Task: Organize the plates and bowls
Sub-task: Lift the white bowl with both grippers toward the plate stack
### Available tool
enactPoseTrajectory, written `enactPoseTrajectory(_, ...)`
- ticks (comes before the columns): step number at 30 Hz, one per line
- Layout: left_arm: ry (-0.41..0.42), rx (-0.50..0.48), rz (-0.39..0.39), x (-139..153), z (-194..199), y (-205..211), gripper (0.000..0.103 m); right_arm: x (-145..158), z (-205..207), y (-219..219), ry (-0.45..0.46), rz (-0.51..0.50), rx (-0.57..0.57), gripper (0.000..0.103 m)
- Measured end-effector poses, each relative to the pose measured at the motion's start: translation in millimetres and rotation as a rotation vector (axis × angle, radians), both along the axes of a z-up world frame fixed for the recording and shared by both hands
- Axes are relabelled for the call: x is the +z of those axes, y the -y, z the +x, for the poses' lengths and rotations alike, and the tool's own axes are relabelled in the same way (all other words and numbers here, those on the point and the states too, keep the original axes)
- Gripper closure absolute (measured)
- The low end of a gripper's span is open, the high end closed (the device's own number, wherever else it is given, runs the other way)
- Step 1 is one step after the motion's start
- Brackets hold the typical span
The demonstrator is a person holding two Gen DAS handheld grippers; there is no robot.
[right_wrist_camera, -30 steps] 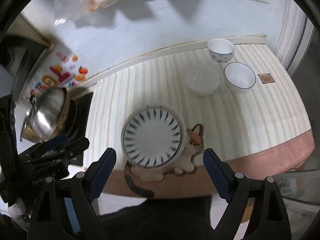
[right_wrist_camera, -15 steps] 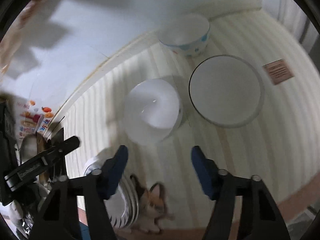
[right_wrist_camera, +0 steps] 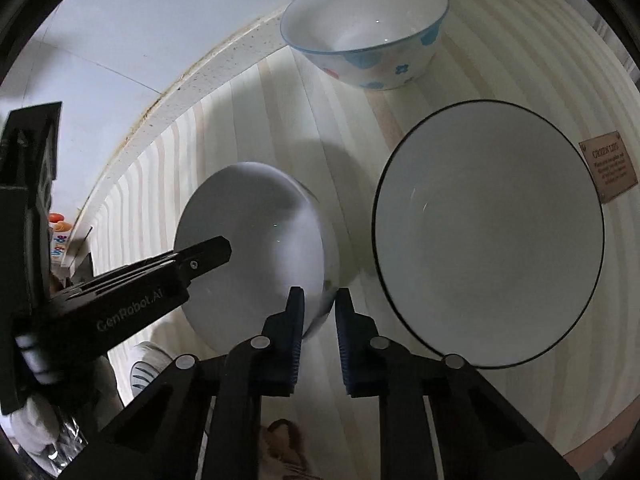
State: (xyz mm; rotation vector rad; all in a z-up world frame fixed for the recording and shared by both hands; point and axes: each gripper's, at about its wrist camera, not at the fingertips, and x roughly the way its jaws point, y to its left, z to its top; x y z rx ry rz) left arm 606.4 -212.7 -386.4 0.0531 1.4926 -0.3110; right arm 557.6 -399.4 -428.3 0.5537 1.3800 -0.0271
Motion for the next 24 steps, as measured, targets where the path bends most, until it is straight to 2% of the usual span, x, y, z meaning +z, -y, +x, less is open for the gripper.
enactPoseTrajectory(6, 0.023, -0.016, -0.009, 19.3, -30.9, -2.6, 0.082, 12.5, -8.8, -3.3, 0.027, -0.026, 0.033, 0.086)
enactPoseTrajectory(13, 0.006, -0.051, -0.042, 34.5, -92.4, 0.7, 0.082, 37.9, -53.9, -3.4, 0.040, -0.028, 0.083, 0.086)
enactPoseTrajectory(17, -0.026, -0.072, -0.057, 29.5, -124.8, 3.8, 0.082, 47.9, -89.4, 0.0, 0.040, -0.027, 0.090, 0.086)
enactPoseTrajectory(19, -0.045, -0.081, -0.056, 28.4, -127.6, 2.3, 0.082, 49.4, -104.1, 5.6, 0.035, -0.031, 0.090, 0.086)
enactPoseTrajectory(24, -0.069, -0.114, -0.030, 11.9, -146.8, 11.9, 0.082, 37.8, -133.2, 13.7, 0.008, -0.034, 0.081, 0.086)
